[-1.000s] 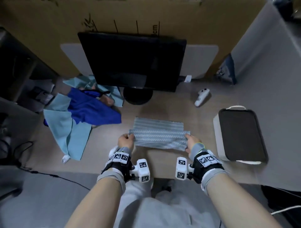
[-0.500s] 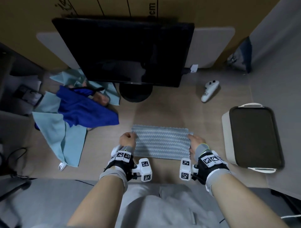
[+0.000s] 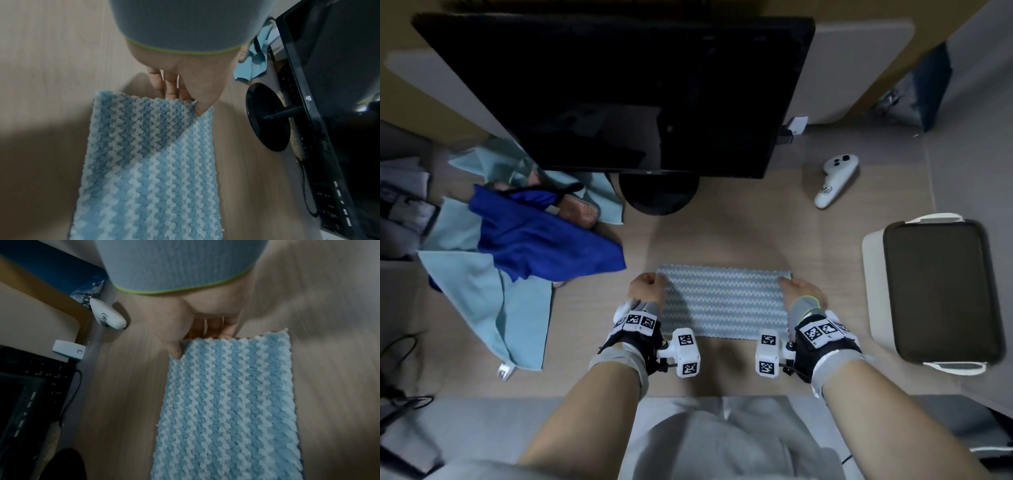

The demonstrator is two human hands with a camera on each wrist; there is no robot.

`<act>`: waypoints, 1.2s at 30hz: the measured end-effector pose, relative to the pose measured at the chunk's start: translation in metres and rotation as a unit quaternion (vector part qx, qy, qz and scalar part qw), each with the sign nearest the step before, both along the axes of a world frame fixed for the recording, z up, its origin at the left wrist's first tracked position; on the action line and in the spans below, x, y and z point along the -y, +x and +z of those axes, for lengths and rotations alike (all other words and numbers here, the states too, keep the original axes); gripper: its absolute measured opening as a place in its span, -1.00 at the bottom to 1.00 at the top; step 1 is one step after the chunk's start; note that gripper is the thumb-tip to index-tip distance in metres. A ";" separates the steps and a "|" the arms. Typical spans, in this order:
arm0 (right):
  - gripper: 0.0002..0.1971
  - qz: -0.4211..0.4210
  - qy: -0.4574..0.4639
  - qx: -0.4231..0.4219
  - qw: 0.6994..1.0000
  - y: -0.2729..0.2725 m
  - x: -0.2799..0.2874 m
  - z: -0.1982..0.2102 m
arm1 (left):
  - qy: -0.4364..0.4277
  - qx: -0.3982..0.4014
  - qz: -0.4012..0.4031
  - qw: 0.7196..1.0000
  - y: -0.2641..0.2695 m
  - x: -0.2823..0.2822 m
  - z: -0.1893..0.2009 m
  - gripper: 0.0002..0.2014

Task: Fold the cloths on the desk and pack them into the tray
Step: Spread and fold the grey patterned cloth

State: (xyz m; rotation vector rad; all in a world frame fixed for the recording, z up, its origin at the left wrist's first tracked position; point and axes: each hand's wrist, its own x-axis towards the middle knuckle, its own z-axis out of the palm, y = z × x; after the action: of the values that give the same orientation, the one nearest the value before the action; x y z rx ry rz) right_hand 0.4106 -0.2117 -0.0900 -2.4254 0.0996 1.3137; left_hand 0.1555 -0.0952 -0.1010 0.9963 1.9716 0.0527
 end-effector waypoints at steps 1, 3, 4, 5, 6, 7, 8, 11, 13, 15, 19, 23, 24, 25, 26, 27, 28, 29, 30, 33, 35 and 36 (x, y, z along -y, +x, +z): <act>-0.52 -0.009 0.007 -0.002 1.000 0.000 0.001 0.000 | 0.003 0.004 0.008 1.000 0.000 -0.001 -0.001 -0.79; -0.52 -0.043 0.014 0.002 0.999 0.001 0.005 -0.006 | 0.005 0.020 0.028 0.999 0.000 -0.003 -0.001 -0.80; -0.53 -0.062 0.020 0.001 0.998 0.001 0.006 -0.008 | 0.004 0.026 0.039 0.999 0.000 -0.005 -0.002 -0.80; -0.53 -0.079 0.027 0.001 0.997 0.001 0.008 -0.010 | 0.002 0.032 0.048 0.998 -0.001 -0.005 -0.004 -0.81; -0.55 -0.086 0.033 0.001 0.996 0.001 0.008 -0.011 | 0.003 0.038 0.054 0.998 -0.002 -0.005 -0.006 -0.82; -0.58 -0.089 0.039 0.000 0.995 0.001 0.007 -0.011 | 0.010 0.045 0.059 0.997 -0.002 -0.006 -0.008 -0.85; -0.60 -0.092 0.052 -0.002 0.994 0.000 0.007 -0.009 | 0.017 0.054 0.066 0.996 -0.001 -0.006 -0.008 -0.89; -0.64 -0.132 0.107 0.007 0.985 -0.003 0.002 -0.003 | 0.053 0.101 0.106 0.988 0.000 -0.008 0.000 -0.94; -0.71 -0.146 0.126 0.021 0.981 -0.004 -0.002 0.003 | 0.059 0.109 0.118 0.985 0.001 -0.010 0.006 -0.84; -0.71 -0.132 0.138 0.024 0.981 -0.004 -0.009 0.018 | 0.074 0.100 0.107 0.986 0.000 -0.011 0.017 -0.85; -0.89 -0.085 0.150 -0.044 0.984 -0.010 -0.019 0.036 | 0.031 0.195 0.115 0.974 0.002 -0.001 0.030 -0.83; -0.95 -0.068 0.157 -0.185 0.968 -0.044 0.003 0.019 | -0.112 0.312 0.093 0.939 0.012 0.052 0.026 -0.90; -0.93 -0.046 0.149 -0.206 0.966 -0.053 0.008 0.017 | -0.131 0.323 0.079 0.934 0.015 0.062 0.023 -0.88; -0.90 -0.037 0.154 -0.228 0.961 -0.061 0.011 0.017 | -0.141 0.334 0.075 0.929 0.018 0.069 0.021 -0.87; -0.87 -0.031 0.154 -0.255 0.954 -0.069 0.016 0.015 | -0.151 0.335 0.075 0.927 0.020 0.077 0.017 -0.86; -0.85 -0.029 0.149 -0.275 0.949 -0.075 0.022 0.008 | -0.158 0.335 0.083 0.925 0.021 0.085 0.009 -0.86; -0.83 -0.028 0.144 -0.290 0.946 -0.080 0.027 0.002 | -0.158 0.330 0.090 0.926 0.020 0.090 0.002 -0.85; -0.81 -0.028 0.138 -0.297 0.944 -0.083 0.034 -0.006 | -0.154 0.334 0.104 0.924 0.018 0.096 -0.006 -0.83; -0.79 -0.037 0.138 -0.297 0.944 -0.084 0.041 -0.011 | -0.146 0.335 0.122 0.923 0.014 0.100 -0.011 -0.82; -0.77 -0.070 0.122 -0.276 0.951 -0.072 0.056 -0.015 | -0.110 0.310 0.192 0.925 -0.003 0.100 -0.016 -0.78; -0.72 -0.095 0.090 -0.241 0.962 -0.059 0.063 -0.012 | -0.080 0.277 0.224 0.931 -0.016 0.097 -0.015 -0.78; -0.68 -0.102 0.071 -0.210 0.970 -0.052 0.064 -0.008 | -0.067 0.259 0.231 0.936 -0.021 0.095 -0.013 -0.79</act>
State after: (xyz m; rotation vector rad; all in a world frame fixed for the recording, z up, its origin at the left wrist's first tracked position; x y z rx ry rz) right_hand 0.3584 -0.2761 -0.0976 -1.9300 0.3442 1.6505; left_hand 0.1347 -0.1904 -0.1142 0.3577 1.6457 0.3970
